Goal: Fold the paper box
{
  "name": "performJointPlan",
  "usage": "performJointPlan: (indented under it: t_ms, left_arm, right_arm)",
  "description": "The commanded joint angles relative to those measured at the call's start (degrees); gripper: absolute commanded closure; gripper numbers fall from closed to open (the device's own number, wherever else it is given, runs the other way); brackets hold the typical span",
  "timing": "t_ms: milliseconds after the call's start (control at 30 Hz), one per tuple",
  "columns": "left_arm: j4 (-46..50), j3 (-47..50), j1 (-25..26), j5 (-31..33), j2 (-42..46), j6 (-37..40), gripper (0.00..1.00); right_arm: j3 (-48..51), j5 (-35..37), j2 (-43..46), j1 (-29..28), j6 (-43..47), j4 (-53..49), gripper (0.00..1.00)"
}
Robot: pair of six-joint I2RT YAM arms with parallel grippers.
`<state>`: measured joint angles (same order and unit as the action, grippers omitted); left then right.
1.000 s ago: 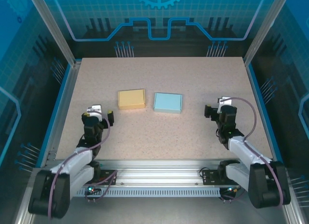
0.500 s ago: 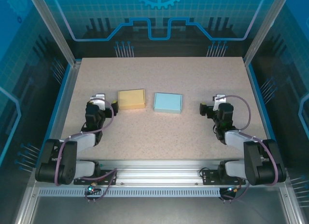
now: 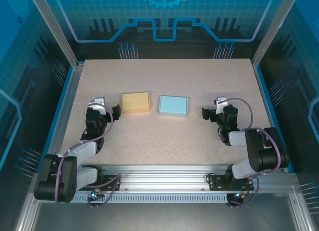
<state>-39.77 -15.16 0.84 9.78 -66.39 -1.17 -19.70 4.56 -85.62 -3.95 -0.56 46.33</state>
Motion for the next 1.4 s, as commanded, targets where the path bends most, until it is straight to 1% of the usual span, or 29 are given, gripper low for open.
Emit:
performJointPlan:
  t_ms: [0, 67, 267, 400, 500, 600, 767, 867, 933, 1000, 1067, 1200, 1233, 1267, 1300, 1367]
  left_arm:
    - [1.8, 1.5, -0.8, 0.7, 1.9, 1.4, 0.01]
    - [2.4, 1.7, -0.8, 0.6, 2.7, 1.8, 0.01]
    - [4.9, 2.6, -0.9, 1.5, 5.8, 3.8, 0.01]
    - [4.6, 2.4, -1.3, -0.6, 5.2, 3.3, 0.01]
    - [0.0, 3.3, -1.3, -3.6, 3.5, 1.6, 0.01]
    - [-7.4, 3.8, -1.3, -4.7, -0.5, 1.0, 0.01]
    - [-18.2, 3.0, -1.3, -5.6, -9.5, 0.6, 0.01]
    - [-26.9, 3.0, -1.3, -6.8, -17.5, 0.4, 0.01]
    - [-31.2, 2.8, -1.4, -5.6, -22.2, 0.0, 0.01]
    - [-29.9, 2.4, -1.4, -5.6, -21.8, 0.1, 0.01]
    - [-24.3, 1.2, -1.5, -5.9, -18.8, 0.2, 0.01]
    - [-11.2, -0.2, -1.5, -6.2, -8.9, 1.5, 0.01]
    - [-5.0, -1.2, -1.5, -5.6, -5.7, 2.9, 0.01]
    - [-0.8, -1.7, -1.5, -4.8, -3.7, 3.6, 0.01]
    - [-0.8, -1.0, -1.5, -4.5, -3.1, 4.6, 0.01]
    - [-7.6, 1.3, -1.9, -5.0, -4.2, 4.5, 0.01]
  right_arm:
    - [-3.2, -2.3, 0.1, 0.8, 1.0, -0.7, 0.0]
    - [-4.5, 0.5, -0.3, 0.9, -0.2, -2.6, 0.0]
    - [-4.6, 1.0, -0.4, 0.5, 0.0, -2.5, 0.0]
    - [-4.6, 1.1, -0.4, 0.5, 0.1, -2.6, 0.0]
    - [-4.6, 1.0, -0.4, 0.5, 0.1, -2.6, 0.0]
    - [-4.6, 1.0, -0.4, 0.5, 0.1, -2.6, 0.0]
    - [-4.6, 1.1, -0.4, 0.5, 0.1, -2.6, 0.0]
    - [-4.6, 1.1, -0.4, 0.5, 0.0, -2.6, 0.0]
    - [-4.6, 1.1, -0.4, 0.5, 0.0, -2.6, 0.0]
    - [-4.6, 1.1, -0.4, 0.5, 0.0, -2.6, 0.0]
    - [-4.6, 1.1, -0.4, 0.5, 0.0, -2.6, 0.0]
    - [-4.6, 1.1, -0.4, 0.5, 0.1, -2.6, 0.0]
    - [-4.6, 1.1, -0.4, 0.5, 0.1, -2.6, 0.0]
    - [-4.6, 1.0, -0.4, 0.5, 0.1, -2.6, 0.0]
    - [-4.6, 1.1, -0.4, 0.5, 0.2, -2.6, 0.0]
    - [-4.6, 1.1, -0.4, 0.4, 0.1, -2.6, 0.0]
